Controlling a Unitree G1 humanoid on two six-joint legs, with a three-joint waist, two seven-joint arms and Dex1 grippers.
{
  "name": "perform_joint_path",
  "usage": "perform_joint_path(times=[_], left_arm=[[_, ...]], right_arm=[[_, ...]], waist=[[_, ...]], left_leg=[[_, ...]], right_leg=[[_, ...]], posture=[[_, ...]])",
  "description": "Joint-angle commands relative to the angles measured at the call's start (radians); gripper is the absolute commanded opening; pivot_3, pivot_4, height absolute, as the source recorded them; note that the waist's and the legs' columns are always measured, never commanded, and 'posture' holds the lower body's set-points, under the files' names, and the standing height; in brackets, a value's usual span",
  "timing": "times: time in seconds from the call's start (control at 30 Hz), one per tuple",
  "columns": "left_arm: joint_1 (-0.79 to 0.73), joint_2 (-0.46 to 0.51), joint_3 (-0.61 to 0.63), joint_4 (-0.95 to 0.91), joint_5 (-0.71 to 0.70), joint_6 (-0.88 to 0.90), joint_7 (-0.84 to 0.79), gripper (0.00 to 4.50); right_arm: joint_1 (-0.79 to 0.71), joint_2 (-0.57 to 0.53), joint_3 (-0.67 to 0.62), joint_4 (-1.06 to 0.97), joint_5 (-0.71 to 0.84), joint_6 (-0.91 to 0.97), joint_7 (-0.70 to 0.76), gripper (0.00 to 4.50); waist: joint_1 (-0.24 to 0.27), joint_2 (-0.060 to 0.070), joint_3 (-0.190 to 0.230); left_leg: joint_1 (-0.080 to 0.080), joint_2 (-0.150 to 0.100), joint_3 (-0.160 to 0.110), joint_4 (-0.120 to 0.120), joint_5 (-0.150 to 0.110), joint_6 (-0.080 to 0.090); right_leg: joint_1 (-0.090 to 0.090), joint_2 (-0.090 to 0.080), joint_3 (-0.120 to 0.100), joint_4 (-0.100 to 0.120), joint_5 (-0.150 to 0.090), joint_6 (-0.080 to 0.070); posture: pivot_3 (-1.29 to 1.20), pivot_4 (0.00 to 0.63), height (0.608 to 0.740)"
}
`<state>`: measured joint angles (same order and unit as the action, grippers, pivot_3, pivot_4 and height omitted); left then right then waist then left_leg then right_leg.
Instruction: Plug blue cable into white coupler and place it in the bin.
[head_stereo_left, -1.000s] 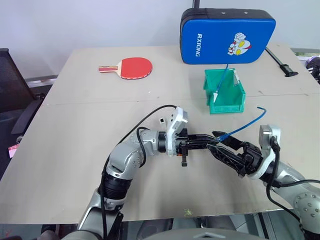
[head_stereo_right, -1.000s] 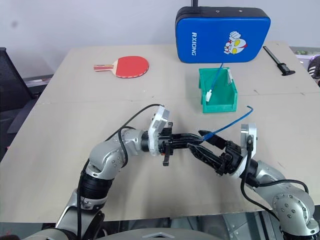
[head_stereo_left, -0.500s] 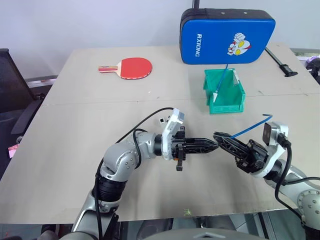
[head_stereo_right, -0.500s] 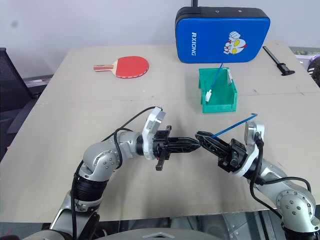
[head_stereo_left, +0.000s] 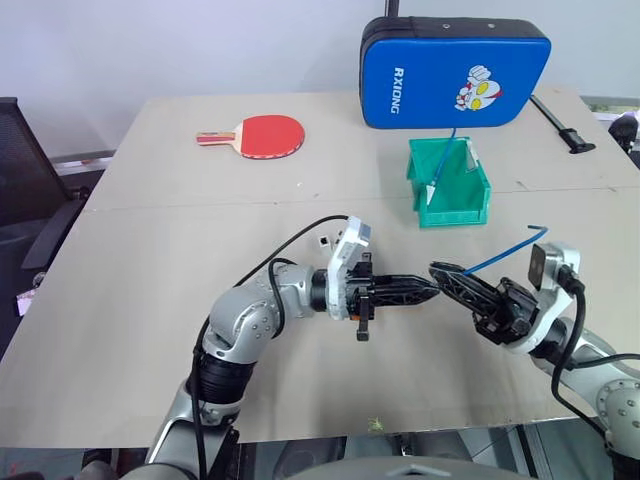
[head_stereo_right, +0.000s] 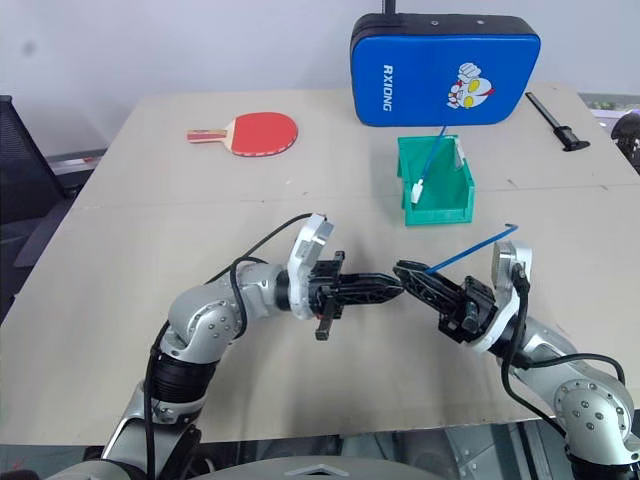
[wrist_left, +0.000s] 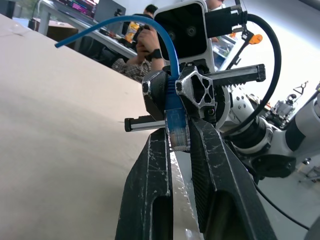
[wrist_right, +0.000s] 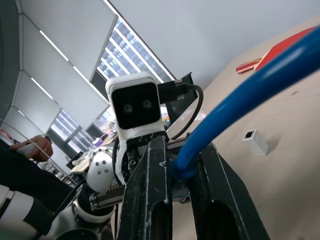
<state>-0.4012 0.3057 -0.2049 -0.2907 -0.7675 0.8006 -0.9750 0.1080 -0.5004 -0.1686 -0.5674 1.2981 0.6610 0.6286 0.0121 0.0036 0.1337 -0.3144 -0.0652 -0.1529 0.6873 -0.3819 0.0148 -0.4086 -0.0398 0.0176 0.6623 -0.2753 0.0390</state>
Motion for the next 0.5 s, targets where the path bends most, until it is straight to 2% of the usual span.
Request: perform_joint_path(times=[0.03, 0.07, 0.2, 0.23, 0.27, 0.3, 0.4, 0.5], left_arm=[[0.001, 0.000, 0.008, -0.010, 0.002, -0.001, 0.032, 0.99], [0.002, 0.006, 0.007, -0.015, 0.000, 0.001, 0.027, 1.33], [0.044, 0.018, 0.036, -0.059, -0.024, 0.006, 0.067, 3.35], [0.064, 0.022, 0.052, -0.078, -0.031, 0.003, 0.083, 3.72], [0.088, 0.032, 0.068, -0.100, -0.036, 0.001, 0.096, 4.34], [0.120, 0.050, 0.085, -0.133, -0.035, -0.005, 0.106, 4.48], [0.237, 0.100, 0.147, -0.240, -0.017, -0.033, 0.162, 4.48], [0.350, 0.119, 0.186, -0.319, 0.070, -0.109, 0.251, 4.48]], right_arm=[[-0.004, 0.003, 0.007, -0.040, 0.022, 0.001, 0.016, 0.00], [-0.005, 0.004, 0.005, -0.039, 0.022, 0.000, 0.015, 0.00], [-0.010, 0.002, -0.012, -0.028, 0.017, -0.009, 0.015, 0.00], [-0.009, 0.000, -0.018, -0.027, 0.015, -0.012, 0.016, 0.00], [-0.008, -0.002, -0.024, -0.025, 0.013, -0.015, 0.017, 0.00], [-0.007, -0.004, -0.032, -0.021, 0.007, -0.019, 0.019, 0.00], [-0.021, -0.004, -0.049, 0.000, -0.056, -0.056, 0.019, 0.00], [-0.048, 0.002, -0.044, 0.020, -0.169, -0.119, 0.027, 0.00]], waist=[[0.000, 0.000, 0.000], [-0.001, 0.000, 0.000], [-0.002, 0.000, 0.000], [-0.003, 0.000, 0.000], [-0.003, 0.000, 0.000], [-0.003, 0.000, 0.000], [-0.004, 0.000, 0.000], [-0.002, 0.000, 0.000]], left_leg=[[0.000, 0.000, 0.000, 0.000, 0.000, 0.000], [0.000, 0.000, 0.000, 0.000, 0.000, 0.000], [0.000, 0.000, 0.000, 0.000, 0.000, 0.000], [0.000, 0.000, 0.000, 0.000, 0.000, 0.000], [0.000, 0.000, 0.000, 0.000, 0.000, 0.000], [0.000, 0.000, 0.000, 0.000, 0.000, 0.000], [0.000, 0.000, 0.000, -0.001, 0.000, 0.000], [0.000, 0.000, 0.000, -0.002, 0.000, 0.000]], right_leg=[[0.000, 0.000, 0.000, 0.000, 0.000, 0.000], [0.000, 0.000, 0.000, 0.000, 0.000, 0.000], [0.000, 0.000, 0.000, 0.000, 0.000, 0.000], [0.000, 0.000, 0.001, 0.000, 0.000, 0.000], [0.000, 0.000, 0.001, 0.000, 0.000, 0.000], [0.000, 0.000, 0.001, 0.000, 0.000, 0.000], [-0.001, 0.000, 0.001, 0.000, 0.000, 0.000], [-0.001, 0.000, 0.002, 0.000, 0.000, 0.000]], posture=[[0.00, 0.150, 0.740], [0.00, 0.150, 0.740], [0.00, 0.150, 0.740], [0.00, 0.150, 0.740], [0.00, 0.150, 0.740], [0.00, 0.150, 0.740], [0.00, 0.150, 0.740], [0.00, 0.150, 0.740]])
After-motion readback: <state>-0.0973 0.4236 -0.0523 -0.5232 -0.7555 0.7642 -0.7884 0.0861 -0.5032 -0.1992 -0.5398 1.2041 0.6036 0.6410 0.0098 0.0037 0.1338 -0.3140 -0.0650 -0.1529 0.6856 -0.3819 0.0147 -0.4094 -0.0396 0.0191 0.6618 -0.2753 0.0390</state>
